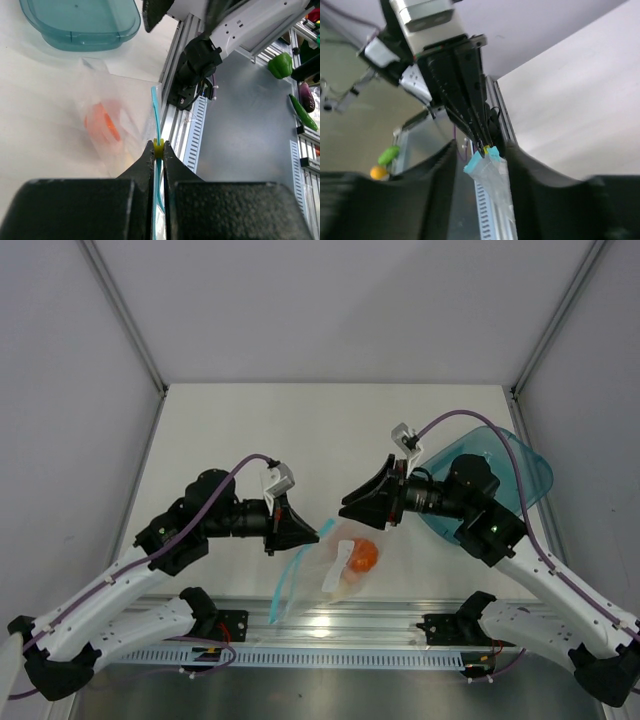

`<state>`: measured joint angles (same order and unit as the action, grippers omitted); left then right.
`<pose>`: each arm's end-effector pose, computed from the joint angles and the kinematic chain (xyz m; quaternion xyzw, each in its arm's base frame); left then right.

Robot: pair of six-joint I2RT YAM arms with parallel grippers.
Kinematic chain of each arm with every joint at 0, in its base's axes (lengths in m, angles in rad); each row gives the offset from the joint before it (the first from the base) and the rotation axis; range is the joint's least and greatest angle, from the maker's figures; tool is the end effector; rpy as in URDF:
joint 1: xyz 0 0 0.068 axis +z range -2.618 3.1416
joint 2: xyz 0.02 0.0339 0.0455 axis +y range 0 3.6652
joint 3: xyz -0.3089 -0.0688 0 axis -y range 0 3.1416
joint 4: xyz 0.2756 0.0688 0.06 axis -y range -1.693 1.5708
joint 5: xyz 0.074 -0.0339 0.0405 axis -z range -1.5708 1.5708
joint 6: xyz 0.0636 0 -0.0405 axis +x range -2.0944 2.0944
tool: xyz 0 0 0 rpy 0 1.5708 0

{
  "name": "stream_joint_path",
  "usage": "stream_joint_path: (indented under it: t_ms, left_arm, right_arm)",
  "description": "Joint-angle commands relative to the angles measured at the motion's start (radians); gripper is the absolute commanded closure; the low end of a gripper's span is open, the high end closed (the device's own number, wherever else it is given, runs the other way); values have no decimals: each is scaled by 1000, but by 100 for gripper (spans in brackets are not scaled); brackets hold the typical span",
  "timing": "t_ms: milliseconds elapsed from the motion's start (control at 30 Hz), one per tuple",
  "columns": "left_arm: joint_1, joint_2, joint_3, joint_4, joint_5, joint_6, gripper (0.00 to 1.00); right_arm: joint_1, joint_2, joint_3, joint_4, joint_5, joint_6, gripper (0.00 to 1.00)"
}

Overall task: Place the food in the zip-top bag and seal the zipper
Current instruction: Zip the zipper food storage bag at the center of the board.

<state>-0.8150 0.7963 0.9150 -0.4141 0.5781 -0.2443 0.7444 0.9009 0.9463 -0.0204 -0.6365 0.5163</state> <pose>0.1066 -0.1638 0.3895 0.3796 0.6912 -0.4860 0.3768 0.1405 0.1809 0.4312 -0.2980 0.6334 0.5773 0.4205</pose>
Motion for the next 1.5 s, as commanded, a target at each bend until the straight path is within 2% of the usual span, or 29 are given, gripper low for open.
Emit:
stream_joint_path:
  t_ms: [0, 100, 200, 300, 600, 833, 967, 1100, 1300, 1400, 1467]
  left_arm:
    - [8, 6, 56, -35, 45, 27, 100]
    - [10, 11, 58, -34, 54, 27, 99]
    - [10, 9, 55, -26, 58, 20, 100]
    - [8, 7, 53, -23, 63, 19, 99]
    - [10, 17, 55, -3, 74, 14, 99]
    - [10, 26, 50, 12, 88, 5, 99]
    - [10, 20, 50, 11, 83, 8, 99]
    - [10, 15, 48, 8, 82, 13, 100]
    - [10, 6, 38, 8, 82, 11, 99]
    - [8, 4, 33, 12, 85, 10, 100]
    - [8, 6, 31, 14, 89, 8, 99]
  right_arm:
    - [-8, 35, 25, 54, -188, -54, 50]
    - [-8, 82, 39, 28, -262, -96, 46]
    - [-10, 111, 49, -50, -252, -173, 50]
    - [-5, 141, 46, -39, -276, -188, 52]
    - [33, 187, 69, -27, -327, -239, 63]
    - [70, 225, 103, -44, -330, -262, 79]
    - [70, 237, 109, -44, -342, -263, 80]
    - [70, 242, 112, -67, -344, -282, 74]
    - [69, 247, 105, -102, -327, -306, 73]
    - [69, 248, 101, -98, -327, -300, 79]
    - [69, 245, 100, -76, -305, -288, 99]
